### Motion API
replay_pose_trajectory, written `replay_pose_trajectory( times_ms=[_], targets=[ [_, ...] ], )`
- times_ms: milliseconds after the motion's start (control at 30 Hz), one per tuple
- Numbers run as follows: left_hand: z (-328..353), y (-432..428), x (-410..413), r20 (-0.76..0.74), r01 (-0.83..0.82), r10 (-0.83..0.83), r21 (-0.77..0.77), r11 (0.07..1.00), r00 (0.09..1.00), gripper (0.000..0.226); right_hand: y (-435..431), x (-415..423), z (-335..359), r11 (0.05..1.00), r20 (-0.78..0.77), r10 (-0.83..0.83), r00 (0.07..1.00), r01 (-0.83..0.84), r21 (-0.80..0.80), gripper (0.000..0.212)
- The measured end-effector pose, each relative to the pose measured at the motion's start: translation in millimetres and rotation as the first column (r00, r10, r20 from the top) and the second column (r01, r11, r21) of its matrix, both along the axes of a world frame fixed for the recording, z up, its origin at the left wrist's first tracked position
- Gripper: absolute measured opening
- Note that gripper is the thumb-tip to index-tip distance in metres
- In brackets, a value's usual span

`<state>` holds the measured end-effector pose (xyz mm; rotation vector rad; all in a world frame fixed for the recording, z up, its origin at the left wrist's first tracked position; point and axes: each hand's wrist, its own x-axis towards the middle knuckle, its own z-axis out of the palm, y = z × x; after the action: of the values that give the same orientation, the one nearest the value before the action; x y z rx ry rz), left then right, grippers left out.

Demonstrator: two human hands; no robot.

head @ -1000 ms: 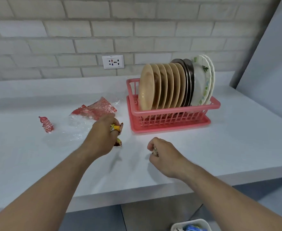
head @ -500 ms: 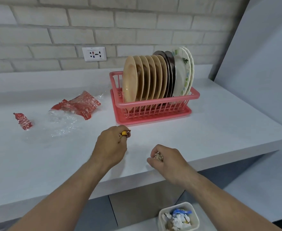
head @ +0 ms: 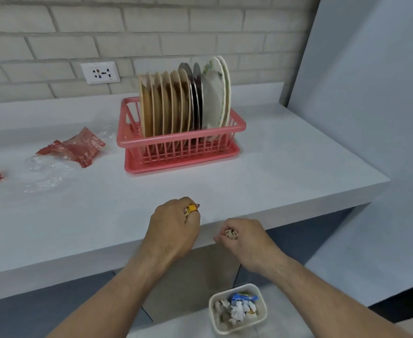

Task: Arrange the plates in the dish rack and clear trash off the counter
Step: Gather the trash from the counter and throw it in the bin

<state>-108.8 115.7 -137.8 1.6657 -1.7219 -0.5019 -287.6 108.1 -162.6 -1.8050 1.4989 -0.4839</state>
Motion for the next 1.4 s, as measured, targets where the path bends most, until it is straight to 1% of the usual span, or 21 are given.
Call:
replay_pose_trajectory(
  times_ms=[67,167,233,333,467,600,667,733,800,900,1000,1033,1167,1200,1267,1333,1400],
  targets=[
    [-12,8,-28,-0.007,-0.024,0.024,-0.016,1.0,1.0,0.026,2,-28,-9,1.0,0.016,-0.024,1.0,0.023,0.016,0.029],
    [-41,17,-63,0.04,0.012,-0.012,0.018,1.0,0.999,0.025,5,-65,-31,0.994,0.083,-0.077,0.994,0.069,0.086,0.041],
    [-70,23,-82,0.08,0.032,-0.038,0.077,0.997,0.996,0.027,8,-90,-54,0.982,0.106,-0.111,0.988,0.092,0.165,0.039],
    [-127,27,-104,0.084,0.068,-0.086,0.194,0.979,0.993,0.033,16,-120,-101,0.948,0.016,-0.11,0.994,0.1,0.303,0.035],
    [-213,21,-123,0.064,0.065,-0.099,0.406,0.912,0.993,0.027,26,-141,-173,0.921,-0.105,-0.083,0.991,0.117,0.372,0.035],
    [-313,17,-127,0.053,0.085,-0.128,0.5,0.862,0.99,0.019,42,-149,-263,0.887,-0.12,-0.097,0.988,0.14,0.441,0.029],
    [-366,17,-129,0.084,0.092,-0.172,0.581,0.808,0.982,0.027,50,-151,-315,0.867,-0.132,-0.1,0.986,0.152,0.474,0.028],
    [-411,16,-131,0.134,0.081,-0.225,0.666,0.742,0.965,0.035,55,-152,-361,0.865,-0.152,-0.088,0.984,0.151,0.478,0.023],
    [-451,10,-134,0.189,0.08,-0.3,0.713,0.697,0.935,0.032,57,-152,-402,0.873,-0.146,-0.089,0.985,0.148,0.465,0.017],
    [-510,-7,-139,0.24,0.095,-0.37,0.714,0.694,0.897,0.03,55,-154,-458,0.909,-0.134,-0.063,0.989,0.112,0.402,0.018],
    [-569,-29,-144,0.237,0.119,-0.39,0.705,0.699,0.889,0.037,51,-158,-505,0.918,-0.112,-0.08,0.99,0.117,0.378,0.022],
    [-588,-36,-146,0.238,0.124,-0.408,0.716,0.687,0.882,0.04,48,-160,-518,0.925,-0.114,-0.083,0.99,0.119,0.362,0.023],
    [-658,-54,-157,0.24,0.137,-0.485,0.773,0.62,0.841,0.064,35,-166,-551,0.946,-0.147,-0.115,0.982,0.153,0.285,0.033],
    [-673,-57,-159,0.241,0.131,-0.498,0.788,0.601,0.833,0.068,30,-168,-554,0.948,-0.167,-0.126,0.978,0.168,0.269,0.033],
    [-696,-60,-162,0.272,0.108,-0.513,0.797,0.595,0.814,0.065,20,-170,-559,0.949,-0.222,-0.139,0.965,0.194,0.25,0.023],
    [-711,-63,-164,0.315,0.063,-0.505,0.798,0.599,0.804,0.061,7,-168,-564,0.952,-0.293,-0.115,0.949,0.19,0.24,0.014],
    [-721,-68,-166,0.347,0.016,-0.463,0.787,0.617,0.816,0.062,-7,-160,-573,0.966,-0.356,-0.075,0.932,0.156,0.204,0.017]
  ],
)
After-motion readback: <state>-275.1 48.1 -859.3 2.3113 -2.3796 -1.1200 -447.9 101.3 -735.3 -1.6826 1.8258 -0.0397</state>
